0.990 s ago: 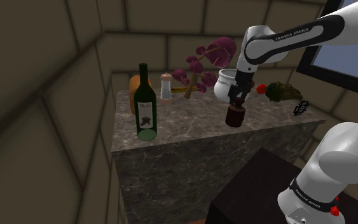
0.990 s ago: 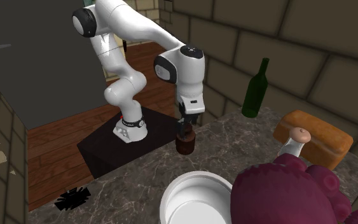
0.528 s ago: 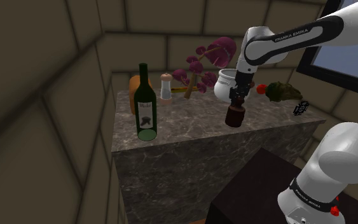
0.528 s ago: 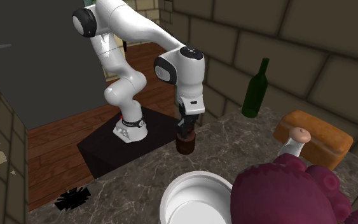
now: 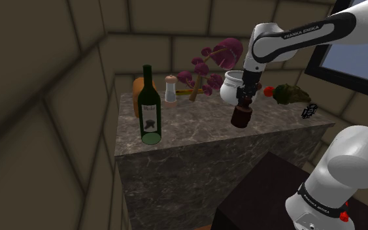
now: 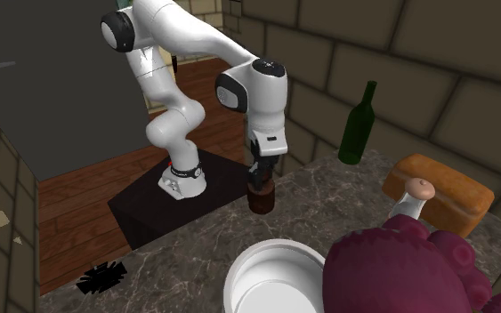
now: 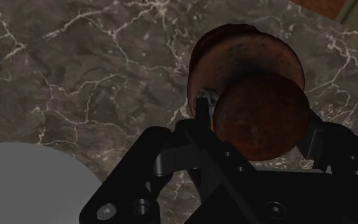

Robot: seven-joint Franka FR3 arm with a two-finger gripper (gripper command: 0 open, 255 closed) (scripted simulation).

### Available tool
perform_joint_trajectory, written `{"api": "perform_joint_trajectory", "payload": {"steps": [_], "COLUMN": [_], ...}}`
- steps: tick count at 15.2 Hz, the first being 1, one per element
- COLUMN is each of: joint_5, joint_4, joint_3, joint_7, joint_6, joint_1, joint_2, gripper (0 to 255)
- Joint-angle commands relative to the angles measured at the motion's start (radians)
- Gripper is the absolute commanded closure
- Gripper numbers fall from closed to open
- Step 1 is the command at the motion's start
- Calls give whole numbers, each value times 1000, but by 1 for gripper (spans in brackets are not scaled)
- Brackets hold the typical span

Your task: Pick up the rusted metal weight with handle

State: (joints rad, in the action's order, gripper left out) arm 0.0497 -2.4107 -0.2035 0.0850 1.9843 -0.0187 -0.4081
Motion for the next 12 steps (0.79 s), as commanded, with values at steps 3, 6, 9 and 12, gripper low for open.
{"api": "perform_joint_trajectory", "payload": {"steps": [3, 6, 9, 12], "joint_5": [0, -1, -1, -2], "joint_4": [41, 75, 111, 138], "joint_3": [5, 8, 11, 12], "joint_7": [-4, -6, -7, -8], "joint_6": [-59, -101, -142, -172], "joint_1": [0, 1, 2, 2], "joint_2": [-19, -26, -32, -34], "gripper": [255, 255, 255, 255]}}
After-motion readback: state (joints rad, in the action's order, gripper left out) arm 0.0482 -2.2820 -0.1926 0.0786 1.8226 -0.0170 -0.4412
